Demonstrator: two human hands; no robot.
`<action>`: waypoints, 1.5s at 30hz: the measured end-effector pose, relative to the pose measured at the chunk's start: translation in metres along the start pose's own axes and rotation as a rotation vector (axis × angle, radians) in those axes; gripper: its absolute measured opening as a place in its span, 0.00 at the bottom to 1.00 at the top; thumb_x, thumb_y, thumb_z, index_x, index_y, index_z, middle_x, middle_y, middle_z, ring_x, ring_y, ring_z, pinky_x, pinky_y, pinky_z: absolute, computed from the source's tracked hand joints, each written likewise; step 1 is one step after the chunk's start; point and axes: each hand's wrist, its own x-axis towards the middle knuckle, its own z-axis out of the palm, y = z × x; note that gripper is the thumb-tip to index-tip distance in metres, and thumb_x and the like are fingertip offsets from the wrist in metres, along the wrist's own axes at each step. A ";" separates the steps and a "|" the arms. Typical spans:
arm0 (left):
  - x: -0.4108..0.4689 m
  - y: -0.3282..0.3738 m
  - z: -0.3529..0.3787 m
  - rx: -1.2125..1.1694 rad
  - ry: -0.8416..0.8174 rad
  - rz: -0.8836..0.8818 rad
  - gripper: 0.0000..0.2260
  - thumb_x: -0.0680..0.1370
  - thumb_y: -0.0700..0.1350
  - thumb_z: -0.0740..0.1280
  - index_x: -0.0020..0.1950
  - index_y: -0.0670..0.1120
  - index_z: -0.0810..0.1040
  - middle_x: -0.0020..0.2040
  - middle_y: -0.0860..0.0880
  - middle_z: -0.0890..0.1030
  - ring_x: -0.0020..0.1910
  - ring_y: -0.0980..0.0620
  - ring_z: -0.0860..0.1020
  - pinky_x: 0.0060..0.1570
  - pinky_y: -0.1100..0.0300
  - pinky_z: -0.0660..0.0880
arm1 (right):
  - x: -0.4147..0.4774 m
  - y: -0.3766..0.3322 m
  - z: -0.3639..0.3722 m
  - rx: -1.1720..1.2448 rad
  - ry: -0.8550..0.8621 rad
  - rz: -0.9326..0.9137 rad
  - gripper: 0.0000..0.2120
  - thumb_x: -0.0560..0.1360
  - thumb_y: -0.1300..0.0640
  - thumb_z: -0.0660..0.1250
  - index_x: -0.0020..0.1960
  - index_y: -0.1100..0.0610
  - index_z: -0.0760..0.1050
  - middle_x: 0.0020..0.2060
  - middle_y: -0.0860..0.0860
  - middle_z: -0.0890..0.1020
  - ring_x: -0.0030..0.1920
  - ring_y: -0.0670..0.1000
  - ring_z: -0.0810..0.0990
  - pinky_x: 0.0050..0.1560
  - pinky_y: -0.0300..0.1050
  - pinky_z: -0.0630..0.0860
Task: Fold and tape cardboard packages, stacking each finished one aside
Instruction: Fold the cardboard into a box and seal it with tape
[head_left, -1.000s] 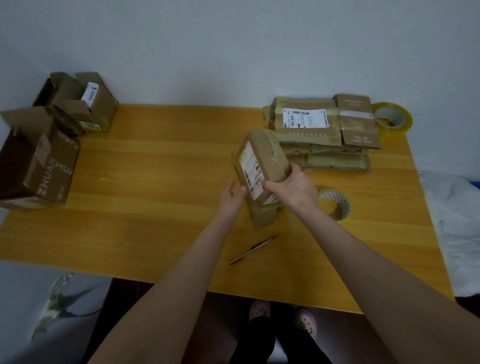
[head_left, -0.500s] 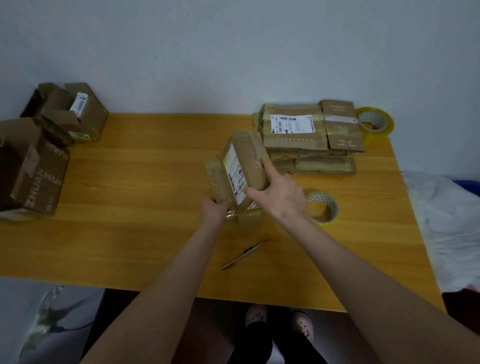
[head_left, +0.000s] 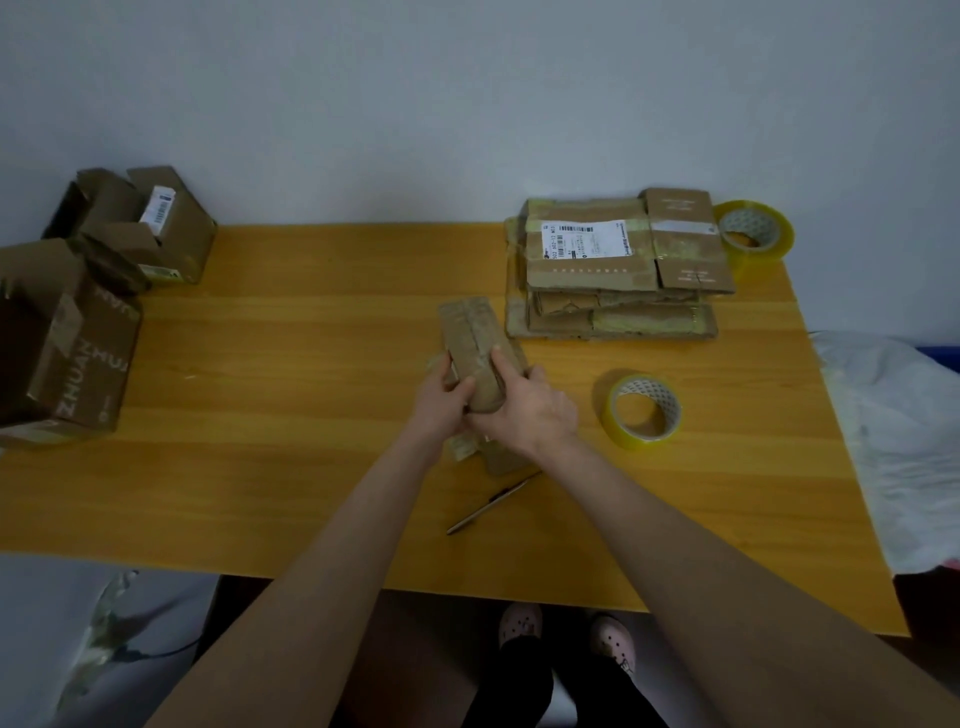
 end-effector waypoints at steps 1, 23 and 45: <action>0.000 0.001 0.003 0.028 -0.015 0.004 0.24 0.82 0.43 0.59 0.77 0.55 0.58 0.62 0.49 0.76 0.55 0.48 0.78 0.46 0.54 0.79 | -0.001 0.005 -0.003 -0.011 0.000 -0.003 0.46 0.67 0.29 0.65 0.77 0.39 0.46 0.68 0.56 0.66 0.59 0.62 0.76 0.50 0.51 0.73; -0.010 -0.015 0.048 0.780 -0.049 0.584 0.27 0.74 0.43 0.70 0.72 0.49 0.68 0.78 0.49 0.53 0.76 0.47 0.56 0.73 0.47 0.60 | -0.013 0.130 -0.010 -0.156 0.180 0.217 0.23 0.79 0.54 0.63 0.71 0.55 0.63 0.69 0.55 0.68 0.69 0.58 0.64 0.66 0.53 0.67; -0.032 0.008 0.052 1.184 0.027 0.558 0.34 0.75 0.50 0.70 0.77 0.58 0.55 0.79 0.51 0.46 0.75 0.45 0.57 0.69 0.50 0.65 | -0.049 0.123 -0.087 1.230 0.288 0.076 0.06 0.79 0.61 0.64 0.51 0.57 0.79 0.44 0.49 0.82 0.48 0.49 0.79 0.53 0.43 0.75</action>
